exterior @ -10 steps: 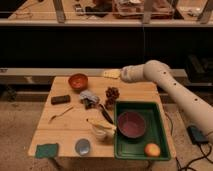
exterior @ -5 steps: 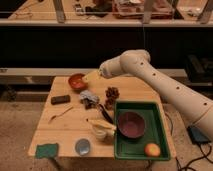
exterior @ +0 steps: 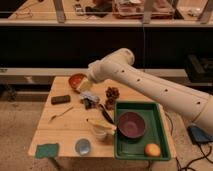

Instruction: Place eraser in plastic cup

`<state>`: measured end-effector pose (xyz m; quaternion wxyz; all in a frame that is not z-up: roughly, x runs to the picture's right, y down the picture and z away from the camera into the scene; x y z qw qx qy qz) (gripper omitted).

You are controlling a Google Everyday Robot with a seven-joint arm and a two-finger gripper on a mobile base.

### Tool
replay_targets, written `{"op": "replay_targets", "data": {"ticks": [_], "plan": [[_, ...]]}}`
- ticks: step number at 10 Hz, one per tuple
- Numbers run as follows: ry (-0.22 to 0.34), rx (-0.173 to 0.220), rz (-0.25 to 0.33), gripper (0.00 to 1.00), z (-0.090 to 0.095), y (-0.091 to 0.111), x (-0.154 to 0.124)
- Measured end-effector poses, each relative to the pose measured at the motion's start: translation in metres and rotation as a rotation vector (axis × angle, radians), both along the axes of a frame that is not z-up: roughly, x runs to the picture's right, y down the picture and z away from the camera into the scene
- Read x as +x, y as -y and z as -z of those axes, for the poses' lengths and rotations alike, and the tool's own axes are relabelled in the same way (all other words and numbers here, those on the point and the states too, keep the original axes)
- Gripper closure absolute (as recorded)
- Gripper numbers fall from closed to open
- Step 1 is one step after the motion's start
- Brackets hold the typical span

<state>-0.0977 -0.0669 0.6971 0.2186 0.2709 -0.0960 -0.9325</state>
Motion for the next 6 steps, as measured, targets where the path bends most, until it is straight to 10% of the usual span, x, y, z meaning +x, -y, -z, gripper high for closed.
{"op": "replay_targets", "data": {"ticks": [6], "plan": [[0.043,0.035,0.070,0.20,0.0005,0.0081,0.0033]]}}
